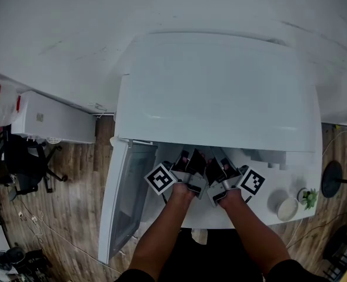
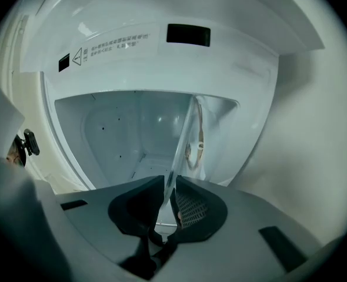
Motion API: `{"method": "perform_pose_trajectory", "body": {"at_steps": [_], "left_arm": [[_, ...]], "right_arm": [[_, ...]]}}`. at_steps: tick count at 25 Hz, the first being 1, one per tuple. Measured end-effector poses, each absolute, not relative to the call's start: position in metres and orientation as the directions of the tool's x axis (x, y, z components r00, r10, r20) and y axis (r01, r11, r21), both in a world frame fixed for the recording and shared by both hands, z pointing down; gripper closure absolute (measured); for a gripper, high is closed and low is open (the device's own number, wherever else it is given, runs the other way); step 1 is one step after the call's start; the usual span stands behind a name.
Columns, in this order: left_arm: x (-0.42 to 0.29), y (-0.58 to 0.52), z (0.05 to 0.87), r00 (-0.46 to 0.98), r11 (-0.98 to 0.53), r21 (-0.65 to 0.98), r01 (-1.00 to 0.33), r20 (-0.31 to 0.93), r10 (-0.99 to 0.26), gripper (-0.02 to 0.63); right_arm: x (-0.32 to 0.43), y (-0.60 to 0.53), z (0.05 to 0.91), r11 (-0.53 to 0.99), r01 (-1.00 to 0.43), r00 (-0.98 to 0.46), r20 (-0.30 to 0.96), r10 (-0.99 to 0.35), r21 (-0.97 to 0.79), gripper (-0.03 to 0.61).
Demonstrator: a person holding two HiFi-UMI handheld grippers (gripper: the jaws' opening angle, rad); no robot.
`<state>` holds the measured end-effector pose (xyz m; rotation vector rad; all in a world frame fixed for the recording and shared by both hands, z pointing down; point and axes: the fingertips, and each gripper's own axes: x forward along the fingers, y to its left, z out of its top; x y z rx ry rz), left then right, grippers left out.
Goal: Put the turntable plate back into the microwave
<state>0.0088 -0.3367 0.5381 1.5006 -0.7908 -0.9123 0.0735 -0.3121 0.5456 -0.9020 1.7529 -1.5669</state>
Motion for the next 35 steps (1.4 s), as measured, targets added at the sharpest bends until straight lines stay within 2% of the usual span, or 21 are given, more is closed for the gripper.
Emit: {"method": "perform_pose_trajectory", "body": {"at_steps": [10, 14, 18, 22, 32, 35], "left_arm": [[0.013, -0.335, 0.547, 0.512, -0.081, 0.996, -0.044, -0.047, -0.858, 0.520], [0.015, -0.323, 0.560, 0.566, -0.088, 0.984, -0.154, 0.014, -0.825, 0.515], [0.012, -0.307, 0.561, 0.529, -0.044, 0.995, -0.089, 0.010, -0.849, 0.510], [0.005, -0.308, 0.565, 0.508, -0.080, 0.982, -0.169, 0.017, -0.861, 0.579], [0.003, -0.318, 0.578, 0.483, -0.054, 0.979, -0.197, 0.049, -0.874, 0.595], [0.000, -0.315, 0.567, 0.490, -0.098, 0.967, -0.233, 0.029, -0.871, 0.595]], "right_arm": [[0.078, -0.323, 0.553, 0.033, -0.021, -0.538, -0.017, -0.843, -0.999, 0.512], [0.081, -0.326, 0.560, 0.018, -0.022, -0.518, -0.004, -0.855, -1.000, 0.515], [0.077, -0.331, 0.559, 0.019, -0.030, -0.511, -0.001, -0.859, -0.999, 0.515], [0.078, -0.335, 0.562, 0.011, -0.060, -0.507, 0.021, -0.862, -0.998, 0.515], [0.080, -0.325, 0.574, -0.002, -0.175, -0.527, 0.096, -0.845, -0.985, 0.520], [0.079, -0.311, 0.568, 0.008, -0.192, -0.523, 0.095, -0.847, -0.981, 0.528]]}}
